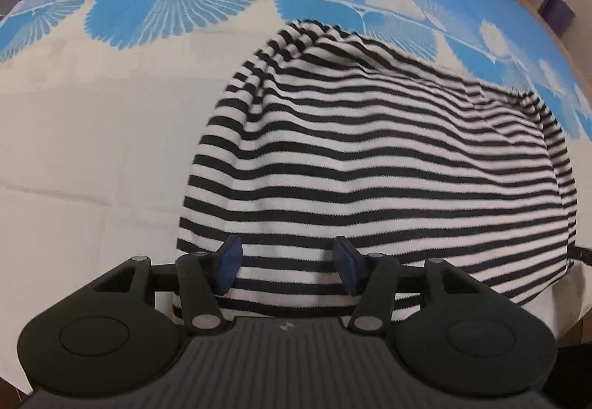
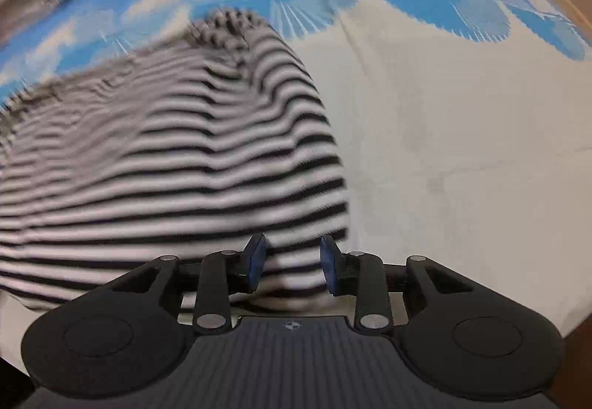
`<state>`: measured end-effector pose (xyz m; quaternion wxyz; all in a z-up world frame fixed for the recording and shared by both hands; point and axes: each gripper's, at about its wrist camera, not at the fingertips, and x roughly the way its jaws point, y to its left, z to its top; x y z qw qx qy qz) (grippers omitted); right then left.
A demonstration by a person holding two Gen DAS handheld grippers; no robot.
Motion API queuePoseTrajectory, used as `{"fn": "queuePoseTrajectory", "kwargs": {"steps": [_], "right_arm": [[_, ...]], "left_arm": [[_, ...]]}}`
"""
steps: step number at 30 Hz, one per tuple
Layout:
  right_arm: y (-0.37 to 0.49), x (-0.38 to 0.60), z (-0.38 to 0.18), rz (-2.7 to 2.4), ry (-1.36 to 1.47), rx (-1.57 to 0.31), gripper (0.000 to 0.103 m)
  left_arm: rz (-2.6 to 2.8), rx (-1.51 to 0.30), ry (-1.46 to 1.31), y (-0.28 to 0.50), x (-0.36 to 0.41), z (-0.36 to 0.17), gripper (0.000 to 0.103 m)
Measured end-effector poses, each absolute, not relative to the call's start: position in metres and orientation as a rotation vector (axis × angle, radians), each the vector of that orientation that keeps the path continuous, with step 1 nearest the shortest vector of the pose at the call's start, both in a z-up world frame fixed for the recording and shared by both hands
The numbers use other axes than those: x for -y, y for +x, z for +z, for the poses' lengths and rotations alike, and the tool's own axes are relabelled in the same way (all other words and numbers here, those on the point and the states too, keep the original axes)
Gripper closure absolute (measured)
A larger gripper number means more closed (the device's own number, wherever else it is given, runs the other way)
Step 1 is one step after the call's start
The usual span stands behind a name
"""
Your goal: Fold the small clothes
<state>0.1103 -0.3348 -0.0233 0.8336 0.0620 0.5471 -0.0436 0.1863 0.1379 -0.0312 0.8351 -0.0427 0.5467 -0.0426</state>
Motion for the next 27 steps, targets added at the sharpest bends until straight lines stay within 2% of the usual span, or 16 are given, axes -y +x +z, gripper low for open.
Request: {"fn": "queuePoseTrajectory", "kwargs": {"steps": [3, 8, 10, 12, 15, 18, 27], "right_arm": [[0.114, 0.337, -0.020, -0.134, 0.117, -1.155, 0.069], [0.102, 0.339, 0.050, -0.112, 0.162, -0.844, 0.065], [0.093, 0.340, 0.079, -0.075, 0.184, -0.733, 0.057], [0.082, 0.340, 0.096, -0.045, 0.190, -0.648, 0.053], [0.062, 0.340, 0.095, -0.043, 0.182, -0.570, 0.053], [0.059, 0.342, 0.084, -0.086, 0.228, -0.580, 0.053], [0.065, 0.341, 0.068, -0.105, 0.203, -0.639, 0.053]], "left_arm": [[-0.076, -1.090, -0.103, 0.183, -0.140, -0.022, 0.043], [-0.084, -0.969, -0.107, 0.175, -0.142, -0.004, 0.044], [-0.092, -0.943, -0.099, 0.170, -0.140, 0.002, 0.044], [-0.102, -0.934, -0.095, 0.165, -0.139, 0.006, 0.049], [-0.101, -0.961, -0.127, 0.158, -0.144, 0.006, 0.056], [-0.062, -1.025, -0.207, 0.154, -0.157, -0.003, 0.066], [-0.024, -1.145, -0.298, 0.150, -0.171, -0.024, 0.067]]}}
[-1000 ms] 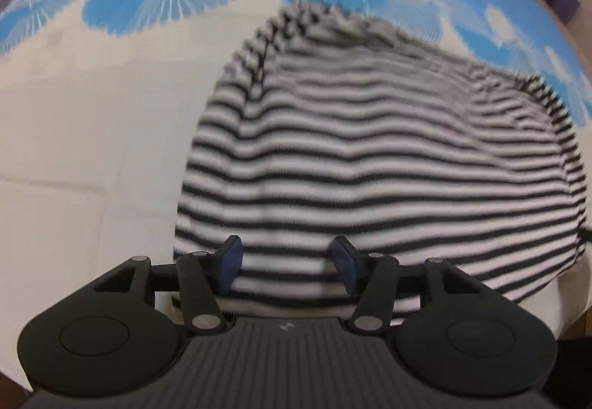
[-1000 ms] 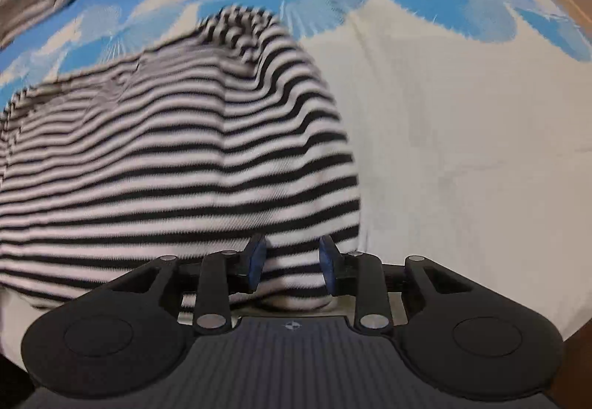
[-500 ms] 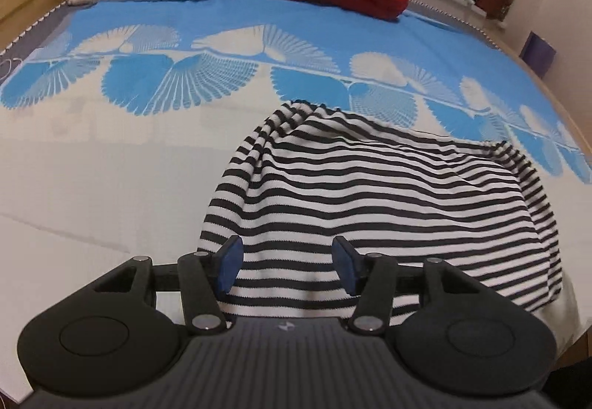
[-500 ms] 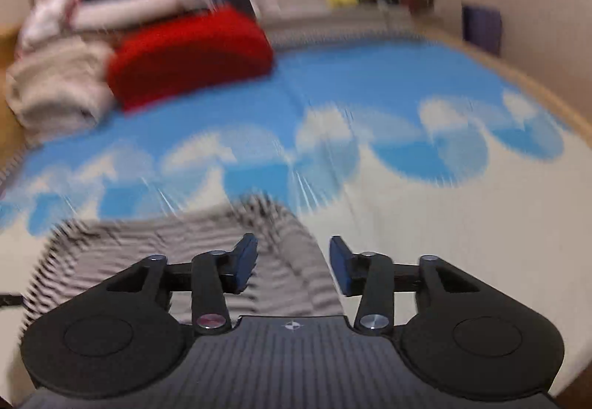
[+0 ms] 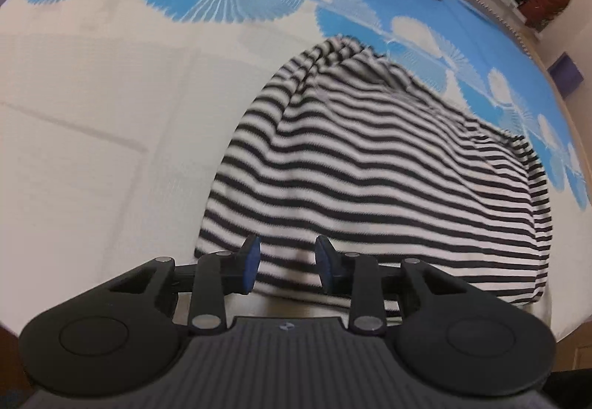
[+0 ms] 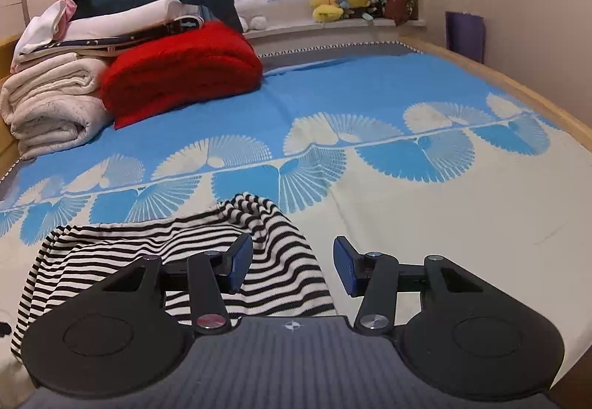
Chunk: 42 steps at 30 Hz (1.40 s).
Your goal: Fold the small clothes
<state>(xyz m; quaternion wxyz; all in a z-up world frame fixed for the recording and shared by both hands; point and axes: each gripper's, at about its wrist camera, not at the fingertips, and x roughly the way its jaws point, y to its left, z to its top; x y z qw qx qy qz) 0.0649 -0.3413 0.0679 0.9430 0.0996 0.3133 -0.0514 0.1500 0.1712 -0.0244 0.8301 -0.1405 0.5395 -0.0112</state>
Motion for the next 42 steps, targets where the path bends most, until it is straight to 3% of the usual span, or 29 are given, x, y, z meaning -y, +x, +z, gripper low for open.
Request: {"fn": "queuePoseTrajectory", "kwargs": {"steps": [10, 13, 15, 17, 26, 34, 37, 39, 42], "right_arm": [[0.062, 0.345, 0.068, -0.100, 0.199, -0.652, 0.053], [0.061, 0.347, 0.068, -0.101, 0.204, -0.651, 0.053], [0.060, 0.348, 0.068, -0.102, 0.202, -0.650, 0.053], [0.059, 0.349, 0.068, -0.104, 0.199, -0.651, 0.053], [0.053, 0.355, 0.070, -0.105, 0.222, -0.630, 0.053], [0.052, 0.361, 0.072, -0.112, 0.258, -0.617, 0.053], [0.051, 0.361, 0.073, -0.111, 0.256, -0.614, 0.053], [0.049, 0.361, 0.073, -0.111, 0.250, -0.612, 0.053], [0.049, 0.363, 0.074, -0.118, 0.248, -0.608, 0.053]], "left_arm": [[0.019, -1.252, -0.452, 0.155, -0.184, -0.048, 0.064], [0.040, -1.291, -0.511, 0.156, -0.194, -0.058, 0.059], [0.064, -1.318, -0.562, 0.155, -0.205, -0.064, 0.048], [0.104, -1.340, -0.599, 0.154, -0.217, -0.070, 0.046], [0.149, -1.341, -0.838, 0.150, -0.252, -0.083, 0.046], [0.172, -1.290, -0.806, 0.169, -0.237, -0.085, 0.046], [0.156, -1.278, -0.706, 0.179, -0.221, -0.082, 0.059], [0.131, -1.277, -0.636, 0.182, -0.213, -0.081, 0.090], [0.094, -1.254, -0.581, 0.183, -0.207, -0.075, 0.094]]}}
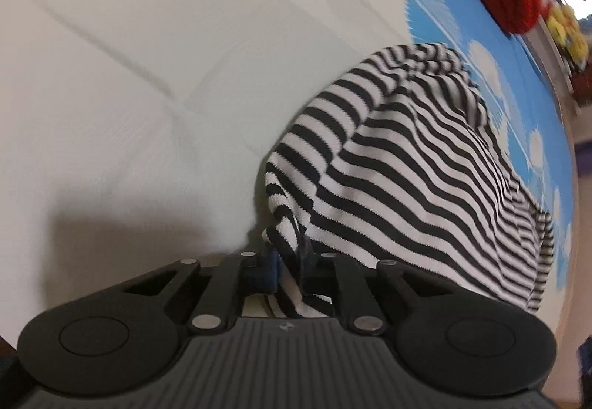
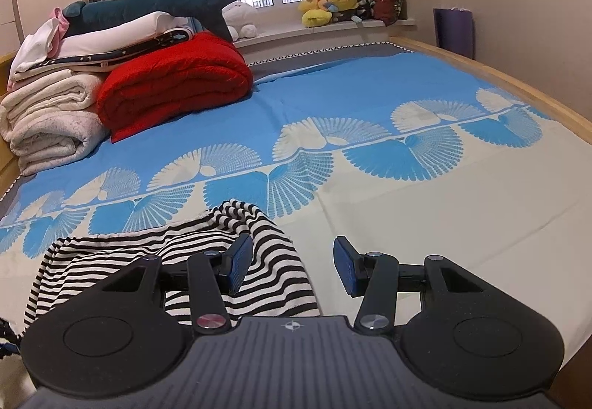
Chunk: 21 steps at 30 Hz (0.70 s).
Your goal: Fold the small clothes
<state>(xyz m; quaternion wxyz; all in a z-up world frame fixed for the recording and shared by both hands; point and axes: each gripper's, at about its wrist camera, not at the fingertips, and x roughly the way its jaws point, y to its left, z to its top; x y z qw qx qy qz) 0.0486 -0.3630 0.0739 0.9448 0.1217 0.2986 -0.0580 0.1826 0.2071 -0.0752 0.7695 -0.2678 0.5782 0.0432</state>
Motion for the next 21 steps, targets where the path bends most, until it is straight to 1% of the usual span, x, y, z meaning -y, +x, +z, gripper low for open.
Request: {"fn": "queuePoseTrajectory", "kwargs": {"steps": [3, 9, 12, 16, 18, 21], "right_arm": [[0.049, 0.365, 0.074, -0.129, 0.265, -0.607, 0.053], [0.058, 0.354, 0.073, -0.124, 0.303, -0.608, 0.053], [0.065, 0.342, 0.072, -0.107, 0.302, -0.614, 0.053], [0.074, 0.328, 0.070, -0.078, 0.289, -0.625, 0.053], [0.077, 0.323, 0.070, -0.068, 0.281, -0.631, 0.053], [0.081, 0.318, 0.069, -0.064, 0.270, -0.638, 0.053]], "left_arm": [[0.052, -1.194, -0.549, 0.178, -0.206, -0.059, 0.095], [0.040, -1.103, -0.585, 0.155, -0.233, -0.035, 0.095], [0.104, -1.106, -0.507, 0.147, -0.243, -0.030, 0.095], [0.140, -1.116, -0.513, 0.135, -0.260, -0.025, 0.095], [0.138, -1.098, -0.520, 0.134, -0.258, -0.016, 0.095], [0.082, -1.034, -0.481, 0.139, -0.229, 0.006, 0.095]]}}
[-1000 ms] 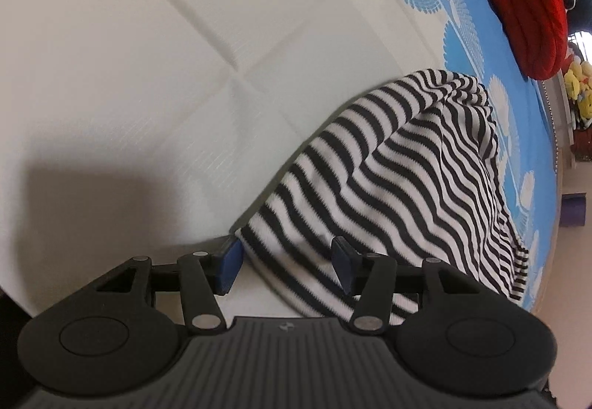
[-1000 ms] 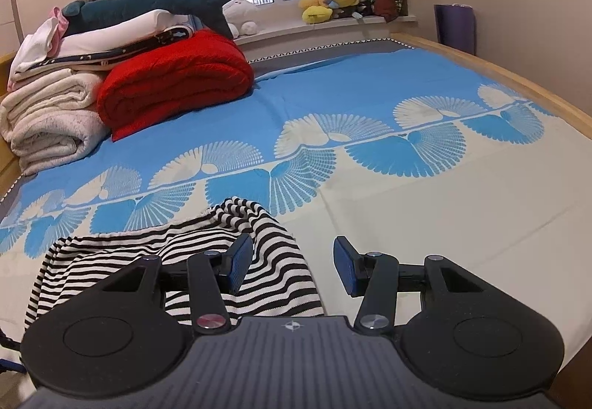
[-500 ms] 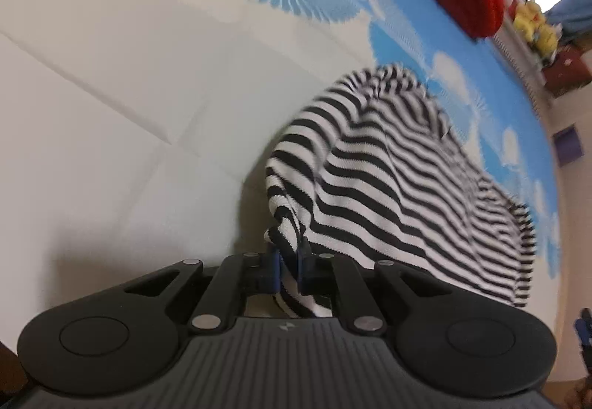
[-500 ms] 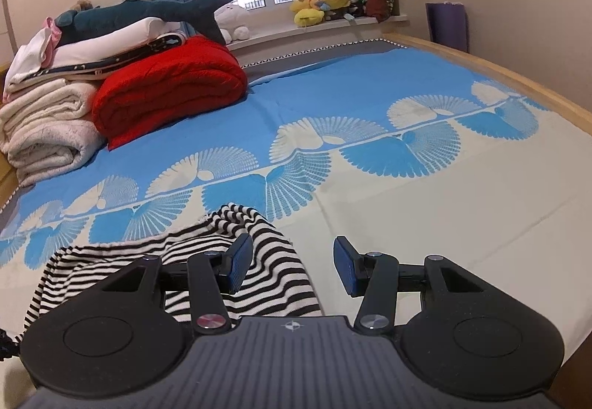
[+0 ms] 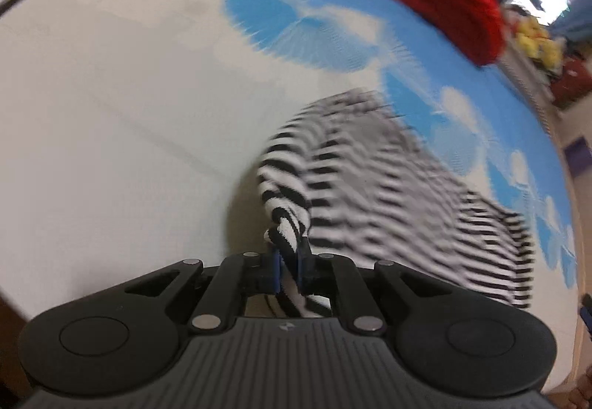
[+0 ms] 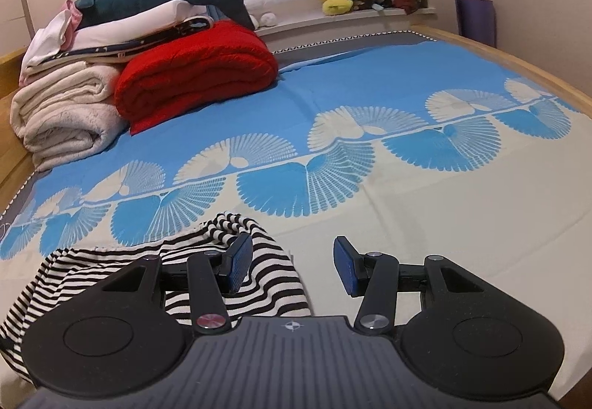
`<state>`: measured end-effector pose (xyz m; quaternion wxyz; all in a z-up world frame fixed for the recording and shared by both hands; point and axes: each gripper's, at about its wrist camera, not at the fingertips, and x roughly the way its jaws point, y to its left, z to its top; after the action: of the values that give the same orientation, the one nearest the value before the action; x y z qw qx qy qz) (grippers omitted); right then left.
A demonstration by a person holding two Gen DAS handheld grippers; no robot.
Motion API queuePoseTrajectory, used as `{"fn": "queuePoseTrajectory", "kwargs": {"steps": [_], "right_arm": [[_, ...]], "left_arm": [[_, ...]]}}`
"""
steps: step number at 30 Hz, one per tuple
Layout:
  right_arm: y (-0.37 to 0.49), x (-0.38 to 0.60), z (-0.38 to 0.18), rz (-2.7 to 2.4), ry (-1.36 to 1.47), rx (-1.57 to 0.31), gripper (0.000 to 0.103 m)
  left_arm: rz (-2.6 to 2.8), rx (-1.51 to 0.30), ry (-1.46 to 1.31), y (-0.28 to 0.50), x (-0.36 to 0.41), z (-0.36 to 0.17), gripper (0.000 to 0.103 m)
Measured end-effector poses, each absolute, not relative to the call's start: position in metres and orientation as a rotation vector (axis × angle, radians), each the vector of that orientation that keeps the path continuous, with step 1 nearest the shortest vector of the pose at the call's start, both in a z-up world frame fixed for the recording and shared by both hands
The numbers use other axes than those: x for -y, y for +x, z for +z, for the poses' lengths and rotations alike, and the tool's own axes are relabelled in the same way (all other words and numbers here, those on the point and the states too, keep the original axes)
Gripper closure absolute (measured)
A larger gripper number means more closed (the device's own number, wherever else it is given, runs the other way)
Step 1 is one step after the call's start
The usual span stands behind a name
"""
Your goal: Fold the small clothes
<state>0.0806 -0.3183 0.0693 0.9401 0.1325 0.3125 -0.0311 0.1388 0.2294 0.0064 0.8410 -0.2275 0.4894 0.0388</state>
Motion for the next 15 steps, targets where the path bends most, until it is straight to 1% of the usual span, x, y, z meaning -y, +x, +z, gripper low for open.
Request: {"fn": "queuePoseTrajectory", "kwargs": {"steps": [5, 8, 11, 15], "right_arm": [[0.082, 0.319, 0.067, -0.073, 0.267, -0.650, 0.053], [0.079, 0.326, 0.068, -0.084, 0.264, -0.642, 0.053], [0.073, 0.336, 0.069, -0.091, 0.266, -0.637, 0.053], [0.067, 0.351, 0.069, -0.107, 0.270, -0.630, 0.055]], "left_arm": [[-0.125, -0.888, -0.446, 0.152, -0.149, 0.048, 0.095], [-0.319, -0.817, -0.422, 0.157, -0.080, 0.067, 0.095], [-0.516, -0.811, -0.397, 0.155, -0.007, 0.069, 0.096], [-0.746, -0.854, -0.350, 0.147, 0.090, 0.051, 0.095]]}}
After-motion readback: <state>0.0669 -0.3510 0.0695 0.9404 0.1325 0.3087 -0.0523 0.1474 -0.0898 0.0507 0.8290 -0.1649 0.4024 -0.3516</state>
